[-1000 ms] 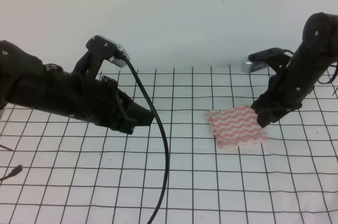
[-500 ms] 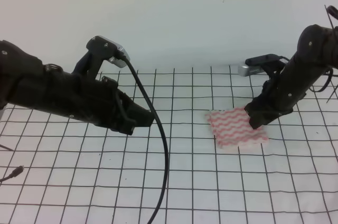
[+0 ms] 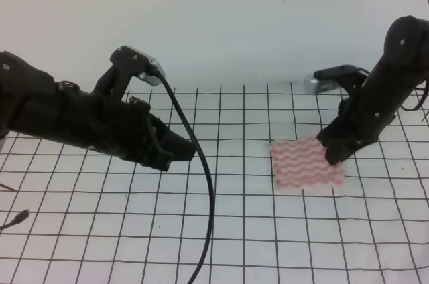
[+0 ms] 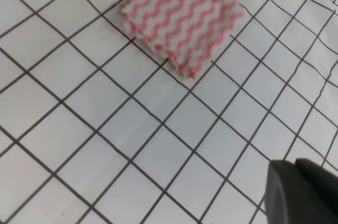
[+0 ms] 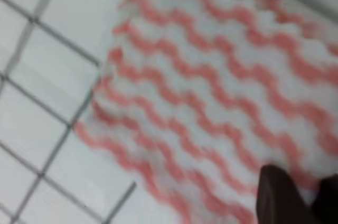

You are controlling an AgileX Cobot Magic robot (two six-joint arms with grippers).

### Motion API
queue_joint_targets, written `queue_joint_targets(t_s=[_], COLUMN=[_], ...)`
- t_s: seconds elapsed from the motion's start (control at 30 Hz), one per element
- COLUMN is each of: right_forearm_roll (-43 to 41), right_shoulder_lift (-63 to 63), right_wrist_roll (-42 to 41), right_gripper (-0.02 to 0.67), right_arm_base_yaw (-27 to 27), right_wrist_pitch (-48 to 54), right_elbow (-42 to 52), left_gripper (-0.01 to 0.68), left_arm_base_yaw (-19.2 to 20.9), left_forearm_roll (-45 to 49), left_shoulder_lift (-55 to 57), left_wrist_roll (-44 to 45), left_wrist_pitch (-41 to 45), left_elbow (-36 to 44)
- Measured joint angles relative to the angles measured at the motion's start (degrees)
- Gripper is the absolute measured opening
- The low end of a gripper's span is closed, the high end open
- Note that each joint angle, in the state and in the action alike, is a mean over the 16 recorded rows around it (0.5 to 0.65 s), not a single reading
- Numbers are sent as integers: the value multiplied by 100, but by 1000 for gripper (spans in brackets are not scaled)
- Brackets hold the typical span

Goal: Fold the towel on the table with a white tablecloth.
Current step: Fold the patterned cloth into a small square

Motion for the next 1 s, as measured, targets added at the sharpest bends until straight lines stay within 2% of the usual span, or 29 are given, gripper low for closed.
queue_joint_targets(t_s=[0.2, 0.53, 0.63, 0.77, 1.0], right_forearm_roll=[-234, -250, -129, 1, 99], right_shoulder_lift=[-5, -77, -223, -565, -1661], right_wrist_roll=[61, 235, 237, 194, 59], right_gripper=[122, 269, 289, 244, 88], right_arm_base_yaw=[0, 0, 0, 0, 0], right_wrist_pitch=[175, -16, -61, -51, 28], right_elbow=[0, 0, 0, 0, 1], left_gripper=[-2, -2, -2, -2, -2], left_arm_base_yaw=[0, 0, 10, 79, 416], left_forearm_roll=[-10, -46, -67, -98, -130], left_shoulder_lift=[0, -2, -44, -239, -1089], left_wrist_roll=[0, 4, 0, -45, -244], left_wrist_pitch=[0, 38, 109, 216, 413], left_elbow=[0, 0, 0, 0, 0])
